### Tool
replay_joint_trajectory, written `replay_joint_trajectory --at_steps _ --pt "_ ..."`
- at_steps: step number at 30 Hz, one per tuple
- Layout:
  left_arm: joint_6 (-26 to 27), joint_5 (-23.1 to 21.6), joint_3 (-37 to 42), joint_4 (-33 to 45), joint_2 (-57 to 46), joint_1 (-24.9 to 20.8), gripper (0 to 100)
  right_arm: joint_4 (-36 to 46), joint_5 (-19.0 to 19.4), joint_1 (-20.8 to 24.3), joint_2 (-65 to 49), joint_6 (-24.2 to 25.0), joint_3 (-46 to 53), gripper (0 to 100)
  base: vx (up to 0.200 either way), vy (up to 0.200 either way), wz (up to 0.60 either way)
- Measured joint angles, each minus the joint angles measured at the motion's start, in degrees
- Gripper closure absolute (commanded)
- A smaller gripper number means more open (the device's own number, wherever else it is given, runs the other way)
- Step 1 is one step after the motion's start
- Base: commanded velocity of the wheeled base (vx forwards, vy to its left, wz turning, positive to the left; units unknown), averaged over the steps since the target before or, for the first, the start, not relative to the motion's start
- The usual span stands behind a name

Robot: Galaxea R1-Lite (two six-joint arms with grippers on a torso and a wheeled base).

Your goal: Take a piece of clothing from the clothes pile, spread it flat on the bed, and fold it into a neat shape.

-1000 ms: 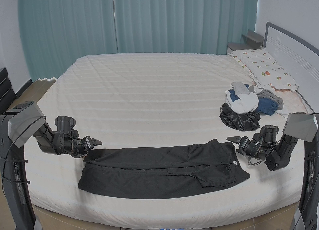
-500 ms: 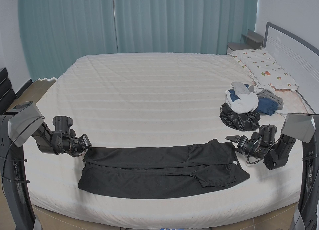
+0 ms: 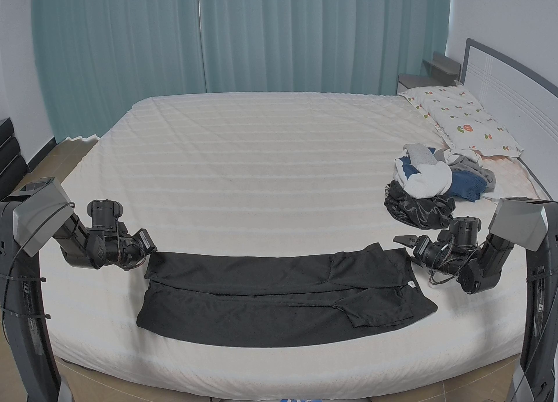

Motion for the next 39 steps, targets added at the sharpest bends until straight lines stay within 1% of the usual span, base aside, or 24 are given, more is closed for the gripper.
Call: replay_joint_trajectory --at_steps 9,16,23,31,32,37,39 --pt "-0.06 -0.02 -0.09 0.02 0.23 0.11 100 -0.55 -0.66 -0.34 -2.43 0.13 1.58 0 0.000 0.000 0.00" --pt "-0.06 -0.02 -0.09 0.02 0.37 0.11 100 -0.82 -0.69 0.26 -4.16 0.11 3.06 0 0.000 0.000 0.00" --pt "-0.09 -0.09 -0.09 0.00 0.41 0.11 100 -0.40 -0.77 1.48 -3.15 0.04 2.84 0 0.000 0.000 0.00" --pt "-0.06 -0.09 -0.09 0.00 0.41 0.11 100 -0.40 -0.83 1.80 -0.74 0.02 1.27 0 0.000 0.000 0.00" --pt "-0.06 -0.09 -0.09 0.00 0.41 0.11 100 -0.40 -0.83 1.80 -0.49 0.02 1.08 100 0.000 0.000 0.00" --pt "-0.06 -0.09 -0.09 0.00 0.41 0.11 100 -0.38 -1.27 1.78 0.24 0.13 0.15 100 0.000 0.000 0.00" --pt "-0.06 -0.11 -0.09 0.02 0.41 0.11 100 -0.44 -2.08 1.63 0.45 0.13 -0.18 100 0.000 0.000 0.00"
